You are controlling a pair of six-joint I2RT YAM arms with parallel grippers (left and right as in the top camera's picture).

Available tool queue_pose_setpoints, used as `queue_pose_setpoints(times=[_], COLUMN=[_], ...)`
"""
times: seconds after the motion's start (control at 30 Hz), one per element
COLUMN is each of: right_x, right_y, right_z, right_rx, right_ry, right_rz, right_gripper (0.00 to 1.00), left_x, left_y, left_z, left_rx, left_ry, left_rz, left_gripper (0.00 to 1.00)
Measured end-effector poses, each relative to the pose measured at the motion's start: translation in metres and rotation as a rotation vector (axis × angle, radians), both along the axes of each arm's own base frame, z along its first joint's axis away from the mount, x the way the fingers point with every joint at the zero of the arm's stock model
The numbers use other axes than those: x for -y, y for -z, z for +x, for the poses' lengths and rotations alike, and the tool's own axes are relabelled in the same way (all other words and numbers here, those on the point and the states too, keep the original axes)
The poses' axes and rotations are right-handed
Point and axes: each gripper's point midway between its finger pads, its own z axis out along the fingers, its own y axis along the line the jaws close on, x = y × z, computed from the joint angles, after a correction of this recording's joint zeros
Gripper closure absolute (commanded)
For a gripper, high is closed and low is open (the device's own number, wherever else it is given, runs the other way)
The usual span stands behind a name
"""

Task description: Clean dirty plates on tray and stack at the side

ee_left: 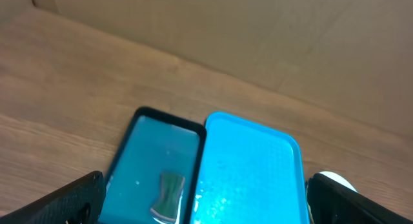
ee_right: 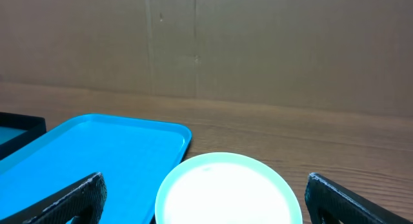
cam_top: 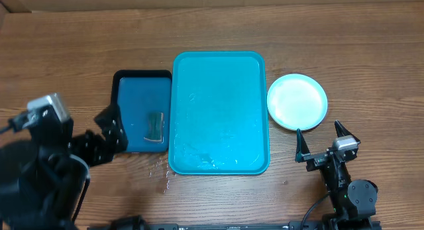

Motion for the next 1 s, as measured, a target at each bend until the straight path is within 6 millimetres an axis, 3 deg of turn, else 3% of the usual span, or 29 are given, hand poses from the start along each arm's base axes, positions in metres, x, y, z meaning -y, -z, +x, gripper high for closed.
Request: queue_pose_setpoints(times=[0.17,0.33,0.57,0.77,1.0], right_x=[0.0,0.0,0.0,0.0,0.0], right_y=[0.0,0.0,0.0,0.0,0.0], right_z=[0.0,0.0,0.0,0.0,0.0], right_rx=[0.0,0.0,0.0,0.0,0.0], right_ry=[0.0,0.0,0.0,0.0,0.0], right_rz=[0.0,0.0,0.0,0.0,-0.001], right_gripper=[0.0,0.0,0.0,0.0,0.0], left_x=[0.002,0.004,0.012,0.01,0.006], left_y=[-0.015,-0.042,-0.074,-0.064,-0.04], left_z=[-0.018,-0.035,-0.075,-0.108,-0.116], left_rx=[0.078,0.214,0.412,0.51,0.632], left_ry=[-0.002,-0.005,0.012,-0.002,-0.027], left_rz=[0.034,0.065,0.1,0.117,0.127], left_gripper=[0.0,0.0,0.0,0.0,0.0])
